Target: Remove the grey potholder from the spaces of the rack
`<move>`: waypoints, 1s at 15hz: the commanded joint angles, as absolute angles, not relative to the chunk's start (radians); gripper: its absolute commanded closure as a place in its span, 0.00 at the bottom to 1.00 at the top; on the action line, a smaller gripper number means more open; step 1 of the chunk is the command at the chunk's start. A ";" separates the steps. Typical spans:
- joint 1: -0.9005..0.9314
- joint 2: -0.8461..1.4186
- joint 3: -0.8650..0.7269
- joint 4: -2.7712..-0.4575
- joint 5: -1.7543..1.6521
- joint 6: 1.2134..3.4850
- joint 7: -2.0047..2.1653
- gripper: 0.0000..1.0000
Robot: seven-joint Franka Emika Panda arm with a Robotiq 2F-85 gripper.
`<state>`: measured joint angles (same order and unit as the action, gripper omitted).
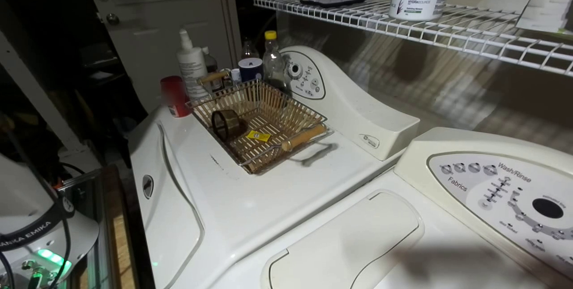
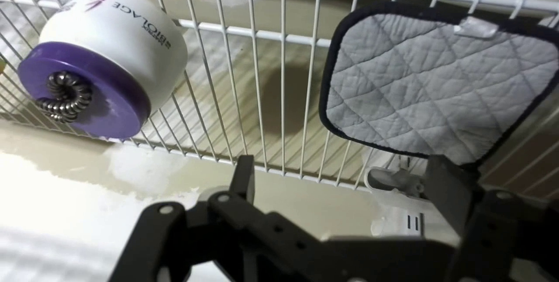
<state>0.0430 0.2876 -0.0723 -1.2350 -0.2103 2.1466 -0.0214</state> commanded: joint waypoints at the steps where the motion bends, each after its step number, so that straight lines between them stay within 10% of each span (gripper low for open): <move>1: 0.043 0.162 -0.055 -1.357 -0.178 2.116 -0.047 0.00; 15: 0.045 -0.057 -0.032 -1.558 -0.024 2.026 -0.141 0.00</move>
